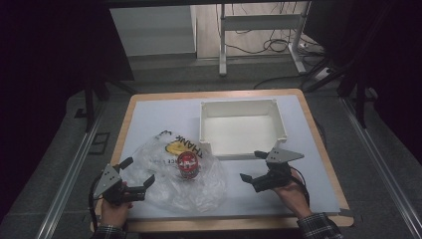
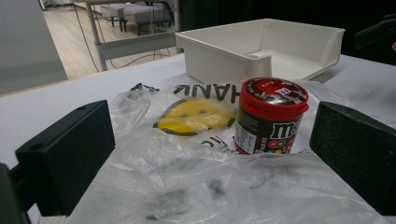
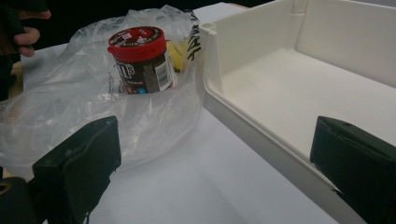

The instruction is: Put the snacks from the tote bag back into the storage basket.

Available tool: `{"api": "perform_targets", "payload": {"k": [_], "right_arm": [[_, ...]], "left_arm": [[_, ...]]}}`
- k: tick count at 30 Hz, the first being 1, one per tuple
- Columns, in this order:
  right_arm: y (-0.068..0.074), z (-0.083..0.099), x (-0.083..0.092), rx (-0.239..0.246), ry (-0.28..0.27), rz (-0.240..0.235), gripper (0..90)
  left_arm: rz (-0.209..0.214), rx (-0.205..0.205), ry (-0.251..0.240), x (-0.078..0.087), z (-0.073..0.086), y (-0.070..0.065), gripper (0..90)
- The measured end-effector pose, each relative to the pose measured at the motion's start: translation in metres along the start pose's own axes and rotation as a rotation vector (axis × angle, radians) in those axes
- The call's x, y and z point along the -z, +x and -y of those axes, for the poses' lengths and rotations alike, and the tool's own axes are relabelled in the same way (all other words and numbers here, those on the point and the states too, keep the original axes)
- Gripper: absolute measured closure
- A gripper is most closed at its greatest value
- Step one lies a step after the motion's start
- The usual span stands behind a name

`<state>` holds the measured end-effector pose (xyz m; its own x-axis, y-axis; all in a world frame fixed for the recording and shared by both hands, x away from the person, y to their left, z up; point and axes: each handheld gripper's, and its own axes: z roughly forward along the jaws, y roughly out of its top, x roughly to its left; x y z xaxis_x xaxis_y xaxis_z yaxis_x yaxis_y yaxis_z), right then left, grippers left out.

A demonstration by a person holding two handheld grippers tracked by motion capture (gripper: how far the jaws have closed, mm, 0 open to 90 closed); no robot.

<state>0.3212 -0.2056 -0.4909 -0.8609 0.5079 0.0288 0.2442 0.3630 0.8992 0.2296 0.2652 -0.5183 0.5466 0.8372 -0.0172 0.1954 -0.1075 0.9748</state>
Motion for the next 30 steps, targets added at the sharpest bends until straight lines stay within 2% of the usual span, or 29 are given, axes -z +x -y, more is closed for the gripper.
{"api": "perform_targets", "payload": {"k": [10, 15, 22, 30], "right_arm": [[0.003, -0.006, -0.009, 0.015, -0.005, -0.023, 2.2], [0.004, -0.009, -0.014, -0.001, -0.008, -0.054, 2.2], [0.008, -0.012, -0.024, 0.024, -0.006, -0.081, 2.2], [0.009, -0.016, -0.032, 0.032, -0.008, -0.094, 2.2]], "left_arm": [[0.002, -0.003, -0.002, 0.000, 0.000, -0.001, 0.0], [0.003, -0.004, -0.005, 0.000, 0.000, -0.001, 0.0], [0.002, -0.008, -0.007, 0.000, 0.000, -0.001, 0.0], [0.001, -0.011, -0.011, 0.000, 0.000, -0.001, 0.0]]}}
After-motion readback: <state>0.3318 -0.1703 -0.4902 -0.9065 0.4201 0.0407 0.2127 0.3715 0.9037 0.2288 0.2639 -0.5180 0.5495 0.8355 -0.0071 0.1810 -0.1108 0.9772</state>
